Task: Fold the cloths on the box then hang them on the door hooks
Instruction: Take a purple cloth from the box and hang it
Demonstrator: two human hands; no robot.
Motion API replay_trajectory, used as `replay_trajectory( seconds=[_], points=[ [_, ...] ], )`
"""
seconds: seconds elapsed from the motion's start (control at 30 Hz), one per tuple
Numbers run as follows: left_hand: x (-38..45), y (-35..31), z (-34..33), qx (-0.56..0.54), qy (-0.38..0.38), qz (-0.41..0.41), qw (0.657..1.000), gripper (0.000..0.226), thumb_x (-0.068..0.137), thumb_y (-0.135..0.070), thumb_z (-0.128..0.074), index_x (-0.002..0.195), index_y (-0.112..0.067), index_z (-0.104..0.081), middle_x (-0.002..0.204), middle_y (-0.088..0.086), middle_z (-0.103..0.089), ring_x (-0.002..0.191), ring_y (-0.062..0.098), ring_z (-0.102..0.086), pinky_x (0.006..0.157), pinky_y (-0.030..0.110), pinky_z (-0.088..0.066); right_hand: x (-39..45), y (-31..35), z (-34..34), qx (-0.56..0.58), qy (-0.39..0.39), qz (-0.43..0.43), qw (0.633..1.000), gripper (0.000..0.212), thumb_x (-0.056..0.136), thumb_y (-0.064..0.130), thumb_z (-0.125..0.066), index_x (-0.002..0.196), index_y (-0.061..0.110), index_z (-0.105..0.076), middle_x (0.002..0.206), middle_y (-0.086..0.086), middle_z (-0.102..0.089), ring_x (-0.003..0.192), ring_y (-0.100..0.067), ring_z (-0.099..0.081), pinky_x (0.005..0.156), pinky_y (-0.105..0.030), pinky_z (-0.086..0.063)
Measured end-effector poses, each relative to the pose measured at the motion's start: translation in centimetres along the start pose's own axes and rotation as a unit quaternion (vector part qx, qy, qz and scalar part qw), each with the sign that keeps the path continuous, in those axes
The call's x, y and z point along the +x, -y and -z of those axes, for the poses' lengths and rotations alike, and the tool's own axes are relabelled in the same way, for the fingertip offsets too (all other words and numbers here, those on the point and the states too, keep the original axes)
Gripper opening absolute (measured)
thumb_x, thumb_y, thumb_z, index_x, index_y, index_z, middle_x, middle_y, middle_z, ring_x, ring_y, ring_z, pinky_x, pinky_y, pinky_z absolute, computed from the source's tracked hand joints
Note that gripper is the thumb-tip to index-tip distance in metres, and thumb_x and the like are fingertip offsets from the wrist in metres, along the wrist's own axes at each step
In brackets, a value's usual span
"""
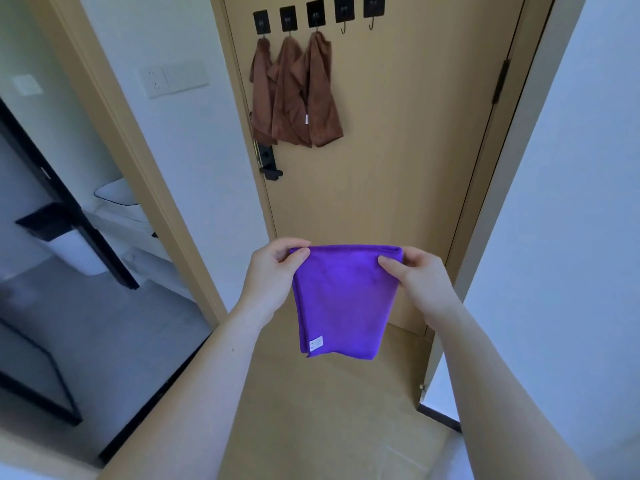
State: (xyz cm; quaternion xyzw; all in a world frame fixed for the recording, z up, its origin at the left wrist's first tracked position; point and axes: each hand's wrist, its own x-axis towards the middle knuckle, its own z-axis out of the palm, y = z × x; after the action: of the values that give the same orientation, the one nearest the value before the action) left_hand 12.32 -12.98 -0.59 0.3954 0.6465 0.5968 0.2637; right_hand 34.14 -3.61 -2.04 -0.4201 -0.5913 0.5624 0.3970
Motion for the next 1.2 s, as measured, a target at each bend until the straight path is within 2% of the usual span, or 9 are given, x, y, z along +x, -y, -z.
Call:
replay_trajectory(
  seconds=[0.13, 0.27, 0.43, 0.6, 0.7, 0.9, 1.03, 1.13, 1.2],
  points=[
    [3.6, -0.6, -1.1, -0.008, 0.002, -0.014, 1.0, 0.02, 0.097, -0.011, -0.067, 0.09, -0.029, -0.076, 0.091, -0.008, -0.077, 0.085, 0.005, -0.069, 0.082, 0.029, -0.055, 3.7, 0.4, 0.5, 0.008, 0.003, 0.006, 1.0, 0.009, 0.096, 0.018, -0.071, 0.101, 0.014, -0.077, 0.098, -0.003, -0.08, 0.085, -0.011, -0.074, 0.08, -0.027, -0.058],
    [7.4, -0.7, -1.8, -0.013, 0.003, -0.016, 1.0, 0.018, 0.097, -0.012, -0.067, 0.092, -0.027, -0.076, 0.093, -0.006, -0.077, 0.086, 0.006, -0.07, 0.077, 0.023, -0.056, 7.2, 0.6, 0.3, 0.016, -0.002, 0.01, 1.0, 0.009, 0.096, 0.019, -0.072, 0.101, 0.015, -0.078, 0.097, 0.0, -0.08, 0.084, -0.008, -0.074, 0.076, -0.02, -0.058],
    [12.5, 0.7, -2.2, -0.019, 0.004, 0.0, 1.0, 0.017, 0.096, -0.012, -0.068, 0.092, -0.026, -0.077, 0.093, -0.005, -0.076, 0.089, 0.009, -0.069, 0.082, 0.029, -0.056, 11.8, 0.4, -0.8, 0.009, -0.001, 0.006, 1.0, 0.01, 0.096, 0.018, -0.072, 0.1, 0.012, -0.077, 0.099, -0.004, -0.08, 0.085, -0.01, -0.073, 0.076, -0.023, -0.058],
    [19.3, 2.4, -1.7, -0.009, 0.025, -0.001, 1.0, 0.021, 0.095, -0.011, -0.069, 0.089, -0.03, -0.078, 0.096, -0.003, -0.077, 0.092, 0.014, -0.071, 0.095, 0.044, -0.058, 17.4, 0.7, -2.8, 0.015, -0.015, 0.004, 1.0, 0.01, 0.096, 0.016, -0.072, 0.101, 0.009, -0.077, 0.097, -0.003, -0.079, 0.082, -0.008, -0.073, 0.068, -0.016, -0.057],
    [23.6, 3.1, -0.9, 0.004, 0.039, 0.005, 0.999, 0.023, 0.094, -0.012, -0.069, 0.088, -0.032, -0.078, 0.098, -0.002, -0.077, 0.095, 0.017, -0.071, 0.098, 0.049, -0.057, 20.9, 0.9, -4.5, 0.025, -0.025, -0.003, 0.999, 0.009, 0.095, 0.015, -0.072, 0.1, 0.008, -0.077, 0.094, -0.002, -0.079, 0.079, -0.007, -0.073, 0.066, -0.015, -0.055],
    [32.3, 4.2, 1.3, 0.019, 0.057, 0.006, 0.998, 0.022, 0.095, -0.012, -0.069, 0.089, -0.032, -0.077, 0.099, -0.001, -0.076, 0.096, 0.017, -0.07, 0.099, 0.05, -0.055, 27.8, 1.1, -9.3, 0.046, -0.045, -0.019, 0.998, 0.008, 0.094, 0.014, -0.073, 0.1, 0.01, -0.077, 0.097, -0.006, -0.079, 0.08, -0.01, -0.072, 0.072, -0.021, -0.056],
    [37.2, 5.2, 2.7, 0.029, 0.064, -0.001, 0.998, 0.029, 0.098, -0.01, -0.063, 0.089, -0.034, -0.077, 0.099, -0.003, -0.075, 0.095, 0.017, -0.068, 0.099, 0.052, -0.055, 31.3, 1.5, -12.2, 0.044, -0.044, -0.021, 0.998, 0.01, 0.094, 0.014, -0.073, 0.101, 0.007, -0.077, 0.101, -0.009, -0.079, 0.081, -0.01, -0.072, 0.07, -0.018, -0.057],
    [39.9, 5.6, 3.1, 0.043, 0.066, -0.01, 0.997, 0.041, 0.101, -0.011, -0.057, 0.083, -0.043, -0.076, 0.097, -0.009, -0.073, 0.095, 0.016, -0.067, 0.094, 0.047, -0.055, 33.3, 2.0, -13.8, 0.055, -0.048, -0.025, 0.997, 0.009, 0.094, 0.013, -0.073, 0.1, 0.008, -0.077, 0.094, -0.005, -0.08, 0.079, -0.01, -0.073, 0.068, -0.017, -0.056],
    [41.3, 5.6, 3.0, 0.044, 0.064, -0.026, 0.997, 0.04, 0.102, -0.011, -0.055, 0.085, -0.041, -0.075, 0.098, -0.011, -0.072, 0.098, 0.016, -0.065, 0.088, 0.039, -0.054, 34.5, 2.5, -14.8, 0.063, -0.054, -0.031, 0.996, 0.008, 0.094, 0.014, -0.073, 0.099, 0.009, -0.077, 0.091, -0.002, -0.08, 0.078, -0.01, -0.073, 0.067, -0.018, -0.057]
  ],
)
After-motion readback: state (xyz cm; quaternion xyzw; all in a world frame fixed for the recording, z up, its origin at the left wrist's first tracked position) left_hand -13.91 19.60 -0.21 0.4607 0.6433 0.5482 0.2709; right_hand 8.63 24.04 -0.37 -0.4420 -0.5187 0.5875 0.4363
